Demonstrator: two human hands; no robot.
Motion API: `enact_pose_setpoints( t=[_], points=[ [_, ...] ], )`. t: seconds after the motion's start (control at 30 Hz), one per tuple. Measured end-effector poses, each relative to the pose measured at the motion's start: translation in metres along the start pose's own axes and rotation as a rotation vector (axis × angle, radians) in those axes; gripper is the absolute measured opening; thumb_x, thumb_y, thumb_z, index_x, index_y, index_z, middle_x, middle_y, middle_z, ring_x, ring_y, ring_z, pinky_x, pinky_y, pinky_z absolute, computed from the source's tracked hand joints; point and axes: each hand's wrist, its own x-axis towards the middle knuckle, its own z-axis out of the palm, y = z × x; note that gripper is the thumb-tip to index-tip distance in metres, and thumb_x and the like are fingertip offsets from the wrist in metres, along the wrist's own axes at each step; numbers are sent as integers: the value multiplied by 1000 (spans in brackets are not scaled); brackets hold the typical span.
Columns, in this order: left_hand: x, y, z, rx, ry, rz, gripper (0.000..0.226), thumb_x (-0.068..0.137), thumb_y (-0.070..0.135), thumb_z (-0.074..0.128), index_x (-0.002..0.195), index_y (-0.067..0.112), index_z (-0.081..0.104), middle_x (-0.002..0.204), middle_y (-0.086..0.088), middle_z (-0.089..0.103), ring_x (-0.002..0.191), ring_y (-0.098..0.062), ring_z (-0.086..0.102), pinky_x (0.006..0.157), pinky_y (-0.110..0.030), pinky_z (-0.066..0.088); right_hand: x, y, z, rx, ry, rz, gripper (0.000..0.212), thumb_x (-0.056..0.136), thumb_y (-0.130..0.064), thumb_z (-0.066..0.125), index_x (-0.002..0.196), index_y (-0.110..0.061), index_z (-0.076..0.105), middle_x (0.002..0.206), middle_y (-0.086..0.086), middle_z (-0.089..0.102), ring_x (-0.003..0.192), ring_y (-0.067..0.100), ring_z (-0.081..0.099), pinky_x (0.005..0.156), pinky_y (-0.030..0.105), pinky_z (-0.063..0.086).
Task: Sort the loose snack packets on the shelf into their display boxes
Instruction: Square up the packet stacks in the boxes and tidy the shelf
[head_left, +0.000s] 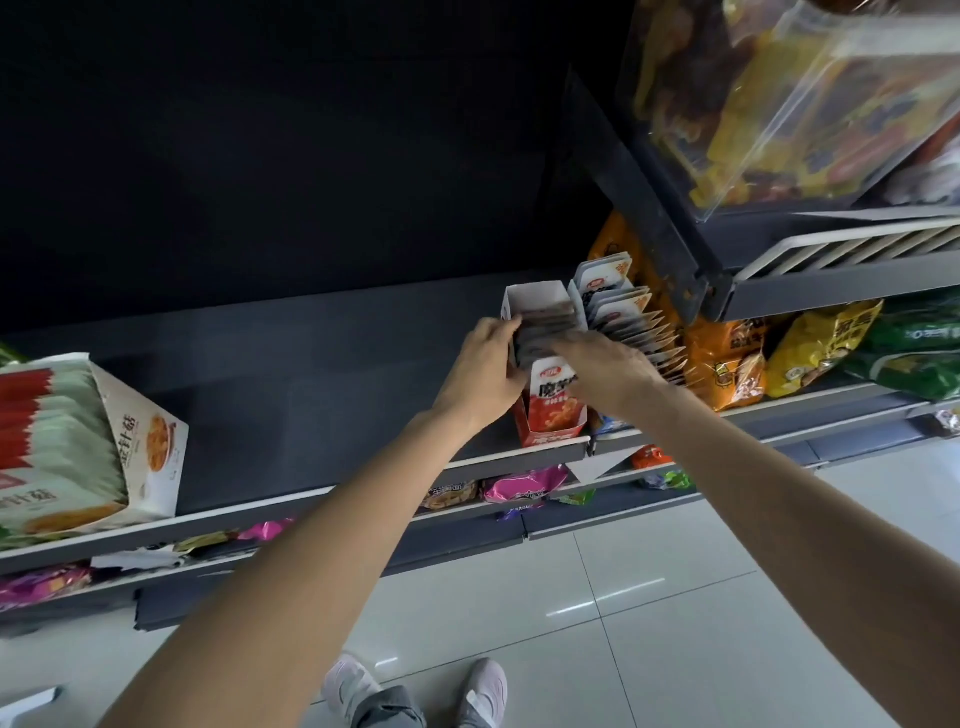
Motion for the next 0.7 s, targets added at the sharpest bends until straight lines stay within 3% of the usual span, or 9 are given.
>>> enact_pose_setpoints(
  t=[0.13,0.2,0.4,0.47,0.53,0.63,0.7],
  points=[
    [7,-9,-1,120,56,165,62,86,14,63,142,17,35,137,-7,38,129,-21,39,108,-33,37,-13,1,9,92,36,-9,61,78,-45,67,131,-21,49,141,2,33,131,21,33,102,39,40],
    [13,-9,0,170,119,194,57,86,11,63,138,16,40,137,-7,38,128,-21,39,106,-34,40,-18,7,9,95,68,-1,68,78,-48,68,135,-20,43,143,5,25,133,24,28,104,40,40],
    [44,-5,1,244,198,134,66,83,5,64,140,15,33,153,-8,21,135,-27,31,107,-39,37,-2,4,14,132,207,2,75,84,-9,64,144,-14,18,156,3,3,143,23,18,102,38,43],
    [51,-4,0,89,169,90,78,82,6,65,146,17,21,158,-5,7,143,-24,17,114,-35,27,8,1,20,148,234,11,89,81,9,55,149,-14,1,158,2,-10,147,19,-2,114,33,25],
    [52,-3,-5,-148,75,5,89,83,4,63,149,24,8,159,0,0,145,-17,9,115,-31,21,15,0,23,202,235,1,100,76,18,50,148,-13,-12,157,3,-18,145,15,-16,116,26,2],
    [51,-5,-17,-317,-67,-74,76,89,4,50,148,33,12,155,3,21,140,-15,26,105,-23,29,27,1,26,258,220,5,109,73,19,52,146,-16,-21,155,1,-26,143,15,-21,116,26,-2],
    [54,-7,-23,-350,60,-90,56,94,7,44,144,27,29,145,2,40,131,-14,40,95,-18,33,32,0,27,230,221,11,110,75,17,55,145,-17,-22,154,1,-30,143,18,-23,115,26,0]
  ],
)
